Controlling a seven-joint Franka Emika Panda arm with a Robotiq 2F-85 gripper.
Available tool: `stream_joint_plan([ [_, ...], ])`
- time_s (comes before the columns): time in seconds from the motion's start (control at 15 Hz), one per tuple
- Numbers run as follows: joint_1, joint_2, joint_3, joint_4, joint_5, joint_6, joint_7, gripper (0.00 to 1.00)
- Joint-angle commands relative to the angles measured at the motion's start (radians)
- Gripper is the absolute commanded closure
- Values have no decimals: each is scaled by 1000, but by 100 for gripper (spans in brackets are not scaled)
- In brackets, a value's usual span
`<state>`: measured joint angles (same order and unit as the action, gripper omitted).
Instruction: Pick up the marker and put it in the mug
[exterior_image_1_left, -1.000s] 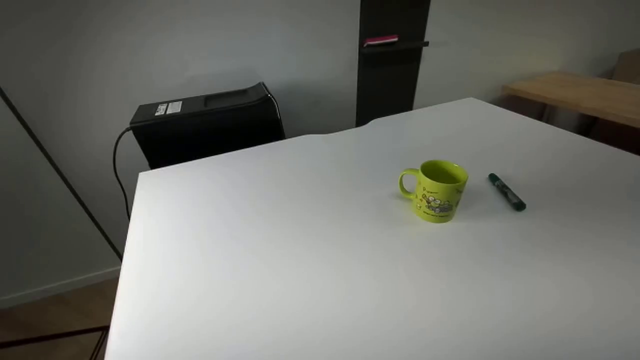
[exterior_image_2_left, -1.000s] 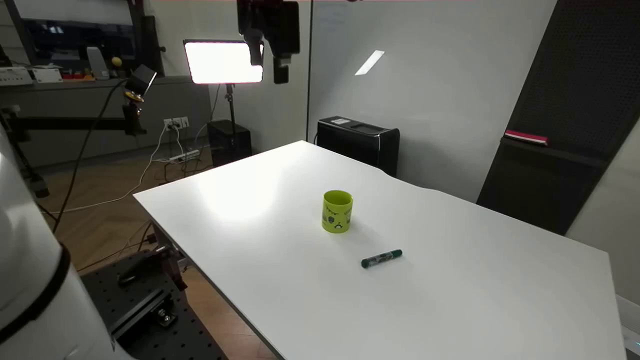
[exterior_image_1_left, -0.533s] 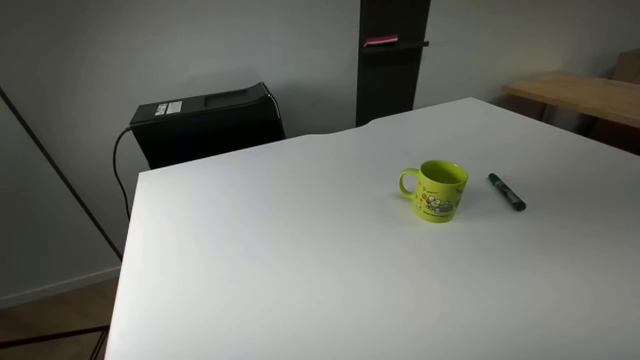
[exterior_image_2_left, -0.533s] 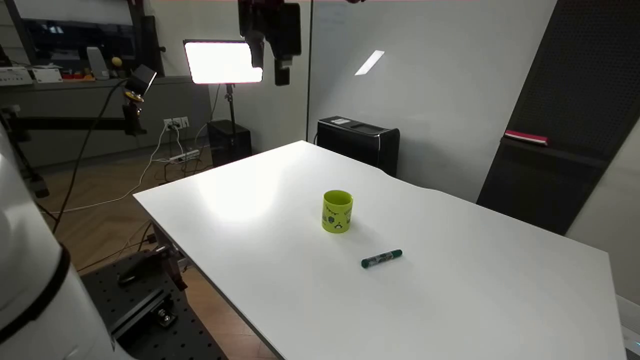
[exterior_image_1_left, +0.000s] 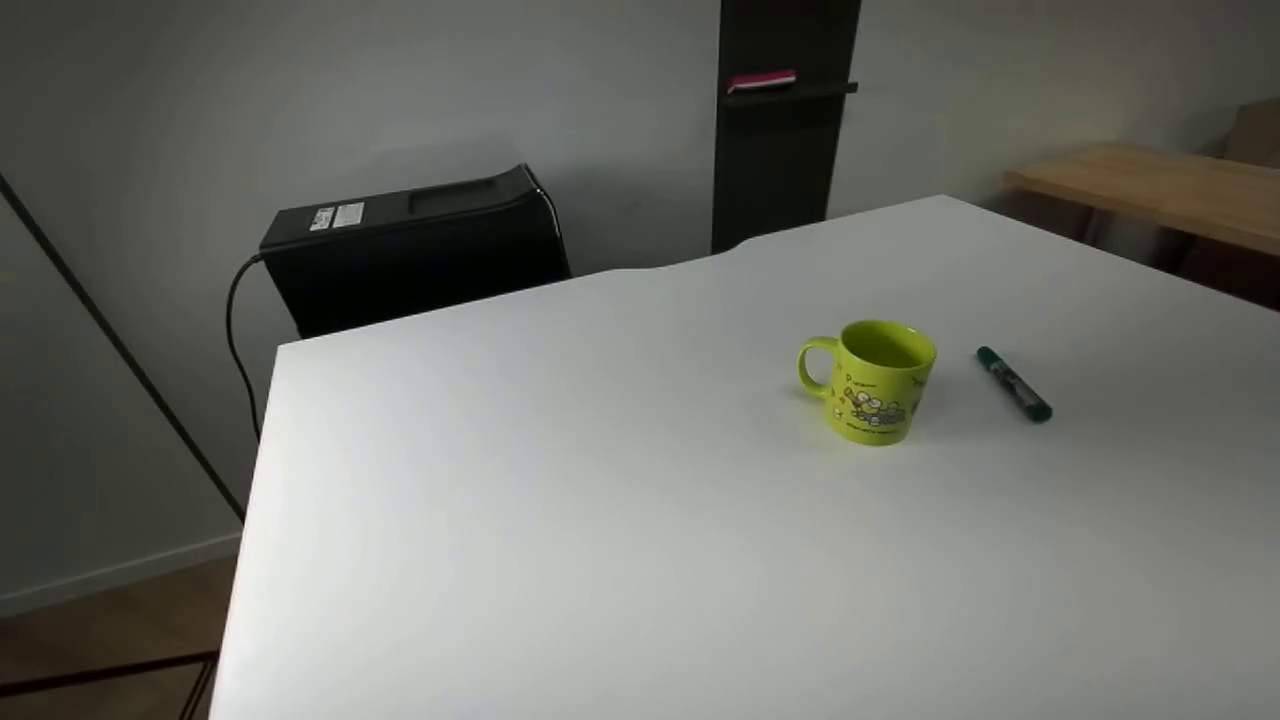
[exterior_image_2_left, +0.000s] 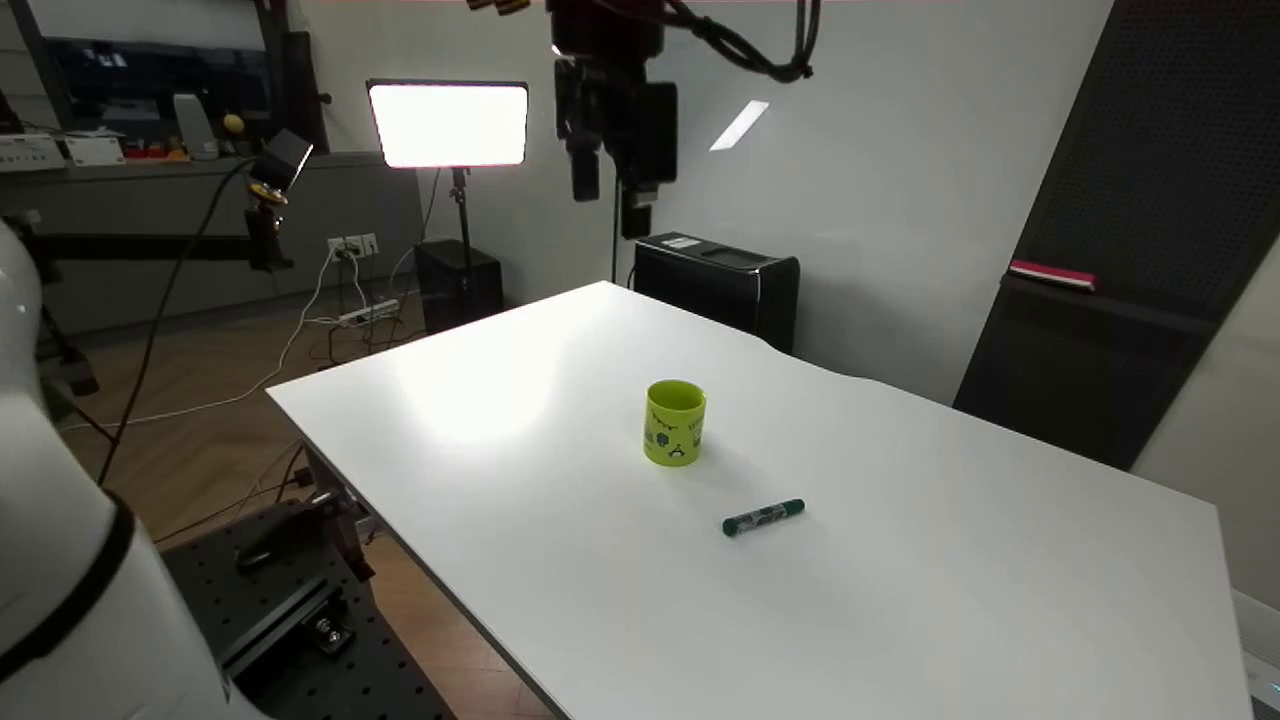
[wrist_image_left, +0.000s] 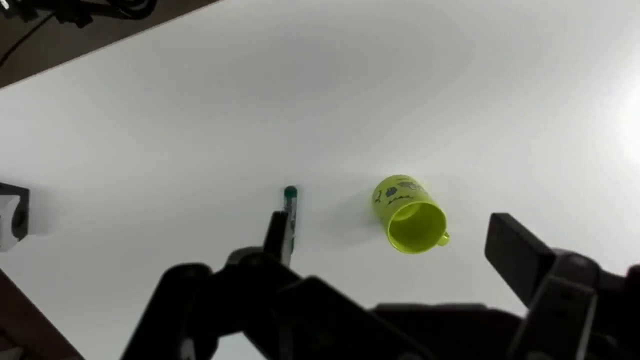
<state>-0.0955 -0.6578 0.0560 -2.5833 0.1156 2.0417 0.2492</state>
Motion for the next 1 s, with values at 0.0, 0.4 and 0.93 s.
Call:
stream_joint_plan([
  [0.0, -42, 65, -26, -6, -43, 89, 17, 0],
  [0.4, -102, 203, -68, 13, -87, 230, 30, 0],
  [0.93, -132, 498, -122, 130, -119, 398, 34, 0],
])
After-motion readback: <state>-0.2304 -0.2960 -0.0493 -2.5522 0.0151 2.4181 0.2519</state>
